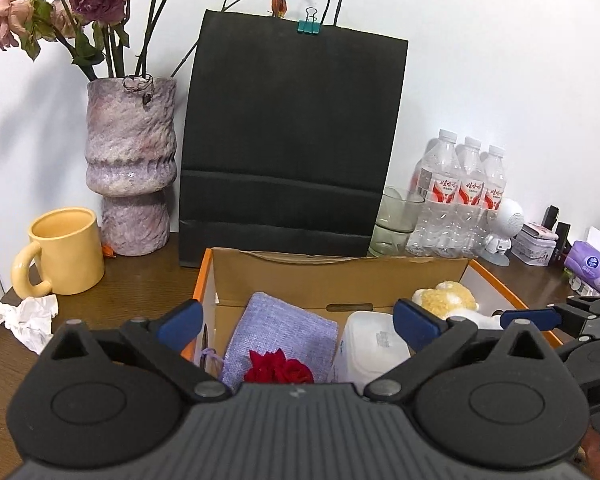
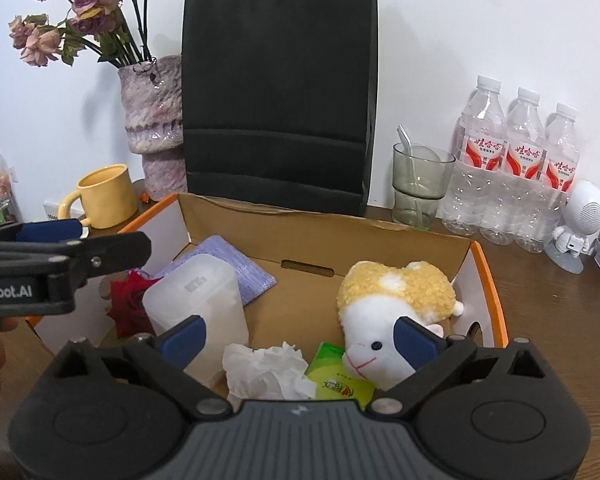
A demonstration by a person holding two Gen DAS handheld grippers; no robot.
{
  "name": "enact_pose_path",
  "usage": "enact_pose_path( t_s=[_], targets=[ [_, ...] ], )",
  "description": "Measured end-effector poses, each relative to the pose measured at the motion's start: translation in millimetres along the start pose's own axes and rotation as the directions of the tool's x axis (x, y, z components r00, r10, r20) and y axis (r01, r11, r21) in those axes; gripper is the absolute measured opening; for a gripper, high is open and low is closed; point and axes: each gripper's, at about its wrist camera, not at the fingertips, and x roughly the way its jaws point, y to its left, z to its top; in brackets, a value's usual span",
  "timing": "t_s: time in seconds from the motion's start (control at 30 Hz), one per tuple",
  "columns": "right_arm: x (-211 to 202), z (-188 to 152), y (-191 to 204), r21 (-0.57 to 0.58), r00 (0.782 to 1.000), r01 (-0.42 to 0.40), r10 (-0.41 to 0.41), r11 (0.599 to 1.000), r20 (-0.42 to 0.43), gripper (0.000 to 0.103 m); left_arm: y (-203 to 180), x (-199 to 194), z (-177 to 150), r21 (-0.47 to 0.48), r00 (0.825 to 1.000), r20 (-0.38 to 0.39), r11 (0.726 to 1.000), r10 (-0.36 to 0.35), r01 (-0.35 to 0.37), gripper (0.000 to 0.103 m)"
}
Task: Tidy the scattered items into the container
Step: 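Drop the red flower and white tissue into the box, opening both tools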
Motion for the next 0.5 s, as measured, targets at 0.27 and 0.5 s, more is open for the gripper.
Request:
enact_pose_path(
  t_s=[0.27, 0.5],
  targets=[
    [-15, -2, -9, -0.002, 1.000, 0.017, -0.017, 1.000, 0.020, 0.101, 12, -19, 3, -0.016, 0.999, 0.033, 1.000, -0.012, 0.012, 0.103],
    [-74, -18, -37, 0.033, 0.988, 0.056, -0.060, 0.998, 0.145, 0.102, 36, -61, -5, -0.013, 0.994, 0.108, 0.999, 0.035, -0.034, 0.103]
  ],
)
